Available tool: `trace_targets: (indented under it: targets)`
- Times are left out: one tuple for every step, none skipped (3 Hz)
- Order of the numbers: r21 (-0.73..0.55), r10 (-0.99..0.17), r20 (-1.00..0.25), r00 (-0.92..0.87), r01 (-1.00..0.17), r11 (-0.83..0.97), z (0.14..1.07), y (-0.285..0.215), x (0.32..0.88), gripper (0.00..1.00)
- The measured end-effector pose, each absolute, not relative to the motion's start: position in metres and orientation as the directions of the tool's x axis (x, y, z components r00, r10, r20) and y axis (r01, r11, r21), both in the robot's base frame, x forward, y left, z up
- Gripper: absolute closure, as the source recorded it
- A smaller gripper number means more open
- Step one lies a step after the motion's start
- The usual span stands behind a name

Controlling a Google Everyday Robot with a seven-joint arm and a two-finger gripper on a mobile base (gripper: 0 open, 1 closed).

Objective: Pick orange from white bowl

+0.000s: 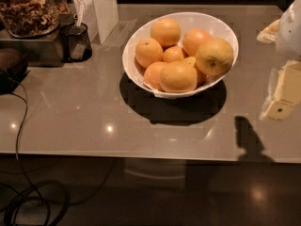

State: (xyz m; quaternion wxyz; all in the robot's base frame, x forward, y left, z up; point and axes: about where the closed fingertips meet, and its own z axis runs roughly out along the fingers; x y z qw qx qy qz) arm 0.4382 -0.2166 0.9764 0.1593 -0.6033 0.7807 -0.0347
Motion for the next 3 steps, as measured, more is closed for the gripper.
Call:
trace_targets:
  targets:
    - [-0.246,-0.953,-0.207,-0.221,-0.931,0.270,0.976,-0.217,0.438,0.00]
    - [-0.241,-0.946,-0.243,-0.217,-0.931,0.275,0.975,-0.213,0.442,0.00]
    - [-0.224,-0.892,-0.406,-0.198,-0.925,0.307,0.970,-0.193,0.488,0.00]
